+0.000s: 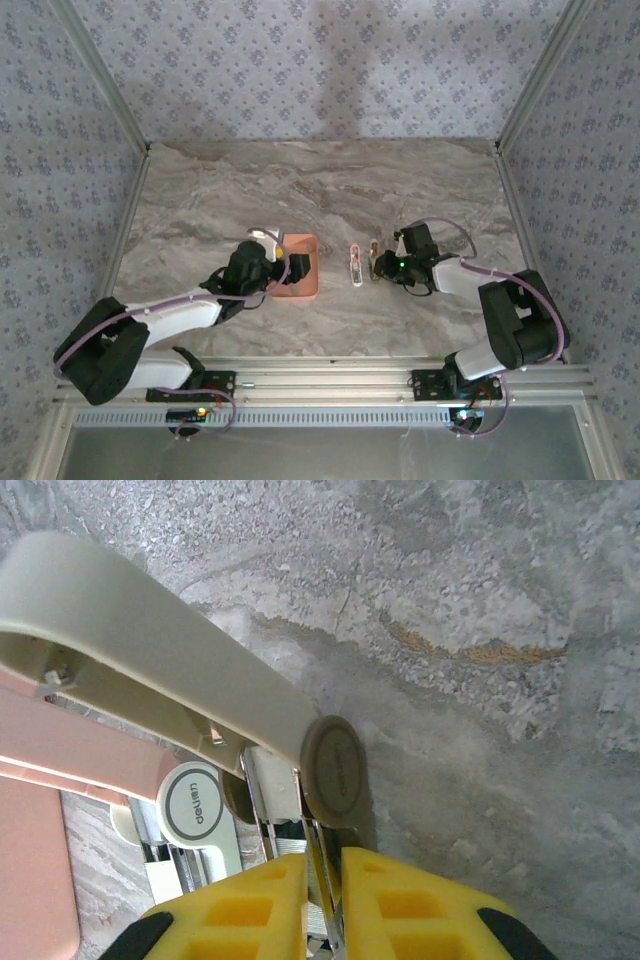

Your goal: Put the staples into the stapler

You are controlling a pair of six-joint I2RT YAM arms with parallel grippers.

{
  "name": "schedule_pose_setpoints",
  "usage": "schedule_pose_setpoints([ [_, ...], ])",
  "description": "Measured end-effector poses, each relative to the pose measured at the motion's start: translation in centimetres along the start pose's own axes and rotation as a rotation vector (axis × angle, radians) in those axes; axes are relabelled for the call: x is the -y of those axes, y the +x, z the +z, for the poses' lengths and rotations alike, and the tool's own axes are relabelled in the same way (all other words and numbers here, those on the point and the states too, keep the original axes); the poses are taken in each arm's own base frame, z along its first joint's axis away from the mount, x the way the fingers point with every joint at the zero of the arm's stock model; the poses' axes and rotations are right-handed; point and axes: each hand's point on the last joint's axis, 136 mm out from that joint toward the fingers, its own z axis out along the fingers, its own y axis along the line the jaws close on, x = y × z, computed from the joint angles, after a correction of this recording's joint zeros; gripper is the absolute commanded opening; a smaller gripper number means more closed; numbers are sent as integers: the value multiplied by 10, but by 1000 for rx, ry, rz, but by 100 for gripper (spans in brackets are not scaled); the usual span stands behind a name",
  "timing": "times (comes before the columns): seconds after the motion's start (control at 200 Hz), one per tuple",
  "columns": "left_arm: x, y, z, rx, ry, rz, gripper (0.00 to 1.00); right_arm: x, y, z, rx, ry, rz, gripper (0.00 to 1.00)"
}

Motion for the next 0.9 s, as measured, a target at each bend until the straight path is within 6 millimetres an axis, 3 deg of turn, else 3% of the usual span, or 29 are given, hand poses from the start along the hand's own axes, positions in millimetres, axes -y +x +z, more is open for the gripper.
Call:
schedule_pose_setpoints([
  [0.2,1,0,1,-4,7,0,84,-1,0,-1,2,-1,-1,16],
  [0.435,7,-6,2,-5,17,11,84,-3,-2,-18,27,16,-7,28],
  [0.68,46,-51,10,7,108,106,80,-21,-24,-63,160,-65,-18,31],
  [0.9,84,-72,30,-77,224,201,77,-16,-15,-72,160,-108,19,34],
])
